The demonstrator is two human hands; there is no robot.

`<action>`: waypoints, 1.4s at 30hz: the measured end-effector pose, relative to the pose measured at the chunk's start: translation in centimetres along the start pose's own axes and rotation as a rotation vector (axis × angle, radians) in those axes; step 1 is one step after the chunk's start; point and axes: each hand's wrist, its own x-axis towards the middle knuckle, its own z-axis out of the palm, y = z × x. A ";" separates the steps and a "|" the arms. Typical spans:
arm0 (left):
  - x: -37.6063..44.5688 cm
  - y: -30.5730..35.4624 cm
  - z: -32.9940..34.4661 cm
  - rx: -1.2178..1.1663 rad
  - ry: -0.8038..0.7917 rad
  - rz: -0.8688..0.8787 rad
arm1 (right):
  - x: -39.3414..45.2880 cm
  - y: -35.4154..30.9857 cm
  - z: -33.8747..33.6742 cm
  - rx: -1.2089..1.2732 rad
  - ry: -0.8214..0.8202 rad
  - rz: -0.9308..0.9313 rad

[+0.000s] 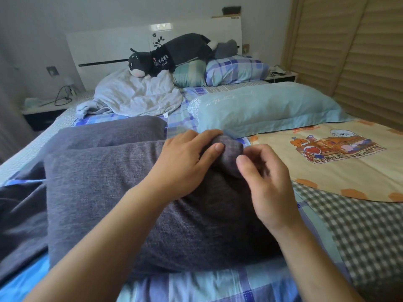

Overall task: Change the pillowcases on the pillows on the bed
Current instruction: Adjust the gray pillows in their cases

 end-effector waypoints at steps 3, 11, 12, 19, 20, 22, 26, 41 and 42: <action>0.1 1.8 0.2 0.010 0.020 -0.030 | 1.8 -0.9 -0.8 -0.252 0.025 -0.143; -3.2 -4.7 -2.2 0.393 -0.088 -0.275 | 6.9 -1.5 -2.0 -0.159 0.431 0.433; -4.4 -6.4 -2.7 0.436 -0.081 -0.356 | 7.1 -1.5 -1.4 -0.240 0.404 0.501; -10.3 -4.5 -2.8 0.375 0.149 -0.213 | 6.3 -8.0 14.9 -0.752 -0.412 -0.084; -11.2 -4.1 -3.5 0.280 0.212 -0.149 | 5.8 -8.3 17.1 -0.680 -0.602 0.028; -13.9 -5.0 -5.4 0.000 0.417 -0.101 | 4.2 -7.6 19.2 -0.657 -0.829 0.114; -19.7 -13.6 -9.2 -0.155 1.050 -0.555 | 0.7 -3.1 17.9 -0.765 -0.600 -0.283; -18.7 -13.4 -7.0 -0.504 0.648 -0.740 | 1.9 -11.3 25.6 -0.528 -0.570 -0.582; -18.7 -13.6 -7.1 -0.522 0.640 -0.743 | 2.0 -11.6 26.5 -0.600 -0.708 -0.538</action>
